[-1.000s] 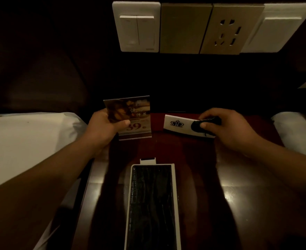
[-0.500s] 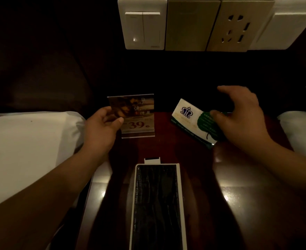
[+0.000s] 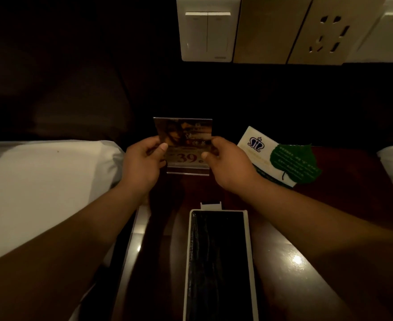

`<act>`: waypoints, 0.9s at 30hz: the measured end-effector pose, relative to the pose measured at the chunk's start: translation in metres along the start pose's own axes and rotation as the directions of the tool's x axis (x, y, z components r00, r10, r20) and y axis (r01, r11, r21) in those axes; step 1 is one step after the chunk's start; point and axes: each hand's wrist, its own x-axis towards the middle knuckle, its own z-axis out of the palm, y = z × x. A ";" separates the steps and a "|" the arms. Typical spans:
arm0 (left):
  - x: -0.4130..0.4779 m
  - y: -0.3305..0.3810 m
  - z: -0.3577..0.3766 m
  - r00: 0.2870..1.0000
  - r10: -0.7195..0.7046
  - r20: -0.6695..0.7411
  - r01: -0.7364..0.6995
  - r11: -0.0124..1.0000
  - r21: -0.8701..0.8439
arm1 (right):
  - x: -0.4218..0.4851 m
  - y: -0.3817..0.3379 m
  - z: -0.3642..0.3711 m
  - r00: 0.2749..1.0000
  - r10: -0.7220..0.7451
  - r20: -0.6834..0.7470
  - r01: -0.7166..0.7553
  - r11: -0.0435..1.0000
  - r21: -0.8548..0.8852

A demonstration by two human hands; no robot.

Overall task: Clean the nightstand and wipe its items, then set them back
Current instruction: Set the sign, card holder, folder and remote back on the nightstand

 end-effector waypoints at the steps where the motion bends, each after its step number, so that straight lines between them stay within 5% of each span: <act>1: 0.001 0.000 -0.001 1.000 0.003 0.006 -0.003 1.000 -0.014 | 0.002 0.002 0.003 1.000 0.007 -0.017 -0.007 1.000 0.008; 18: -0.011 -0.010 -0.008 0.999 0.027 -0.021 -0.026 0.998 0.059 | -0.013 0.012 -0.020 0.998 0.043 -0.040 -0.040 0.997 0.071; 23: -0.066 -0.031 -0.019 0.981 -0.099 -0.164 0.095 0.995 -0.035 | -0.052 0.061 -0.107 0.940 -0.164 -0.299 0.005 0.883 -0.469; 27: -0.109 -0.048 0.008 0.972 -0.186 -0.141 0.176 0.981 -0.078 | -0.043 0.079 -0.123 0.986 0.032 -0.162 -0.131 0.749 -0.649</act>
